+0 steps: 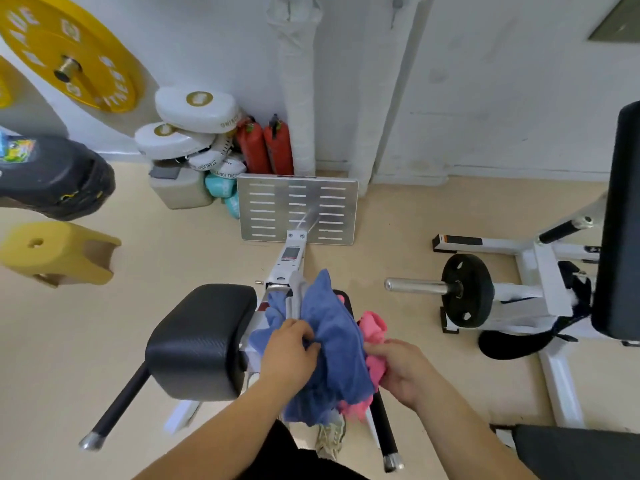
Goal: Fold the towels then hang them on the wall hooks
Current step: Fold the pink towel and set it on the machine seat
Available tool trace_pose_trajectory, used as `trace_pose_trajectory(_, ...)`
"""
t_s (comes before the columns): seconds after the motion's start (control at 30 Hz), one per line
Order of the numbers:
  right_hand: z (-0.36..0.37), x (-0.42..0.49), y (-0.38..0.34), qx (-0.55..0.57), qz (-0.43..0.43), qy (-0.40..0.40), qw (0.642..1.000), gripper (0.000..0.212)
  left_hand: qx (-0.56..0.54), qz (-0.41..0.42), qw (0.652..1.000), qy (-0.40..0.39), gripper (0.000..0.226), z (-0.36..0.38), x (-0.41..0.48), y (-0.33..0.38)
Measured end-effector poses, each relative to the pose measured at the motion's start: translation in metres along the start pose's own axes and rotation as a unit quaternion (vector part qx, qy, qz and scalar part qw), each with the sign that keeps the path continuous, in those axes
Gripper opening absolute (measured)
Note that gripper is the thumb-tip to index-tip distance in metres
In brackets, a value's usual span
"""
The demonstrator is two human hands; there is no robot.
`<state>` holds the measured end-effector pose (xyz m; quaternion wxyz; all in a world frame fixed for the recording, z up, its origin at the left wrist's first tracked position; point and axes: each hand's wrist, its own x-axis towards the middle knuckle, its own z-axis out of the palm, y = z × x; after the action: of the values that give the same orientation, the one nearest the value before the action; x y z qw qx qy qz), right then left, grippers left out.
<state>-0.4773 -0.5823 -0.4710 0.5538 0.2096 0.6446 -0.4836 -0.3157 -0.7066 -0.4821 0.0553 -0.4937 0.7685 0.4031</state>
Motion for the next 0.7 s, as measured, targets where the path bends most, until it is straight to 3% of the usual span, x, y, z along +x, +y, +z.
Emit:
trace_pose_trajectory(0.17, -0.021, -0.015, 0.001, -0.028, 0.066, -0.04, 0.997, 0.038, -0.044, -0.018, 0.998, 0.04, 0.011, -0.004, -0.012, 0.002)
trace_pose_trajectory(0.27, -0.035, -0.021, -0.004, -0.058, 0.036, 0.013, 0.998, 0.031, 0.01, 0.002, 0.999, 0.047, 0.003, -0.006, -0.017, -0.009)
trace_pose_trajectory(0.33, -0.038, -0.036, -0.018, -0.081, -0.002, 0.05, 0.995, 0.012, 0.052, 0.01, 0.999, 0.002, 0.017, -0.001, -0.016, -0.013)
trace_pose_trajectory(0.4, -0.041, -0.058, -0.035, -0.11, -0.04, 0.044, 0.992, 0.013, 0.098, 0.012, 0.994, -0.046, 0.032, 0.006, -0.019, -0.012)
trace_pose_trajectory(0.47, -0.049, -0.082, -0.048, -0.057, -0.127, 0.071, 0.988, 0.004, 0.13, 0.012, 0.989, -0.065, 0.044, 0.011, -0.025, -0.007)
trace_pose_trajectory(0.5, -0.052, -0.099, -0.052, -0.038, -0.168, 0.073, 0.982, 0.01, 0.141, 0.013, 0.988, -0.067, 0.047, 0.012, -0.027, -0.005)
trace_pose_trajectory(0.6, -0.055, -0.151, -0.068, 0.002, -0.278, -0.017, 0.96, 0.05, 0.151, 0.013, 0.986, -0.07, 0.053, 0.009, -0.033, 0.002)
trace_pose_trajectory(0.7, -0.053, -0.195, -0.085, 0.078, -0.399, -0.074, 0.911, 0.032, 0.127, 0.025, 0.989, -0.075, 0.061, -0.002, -0.037, 0.014)
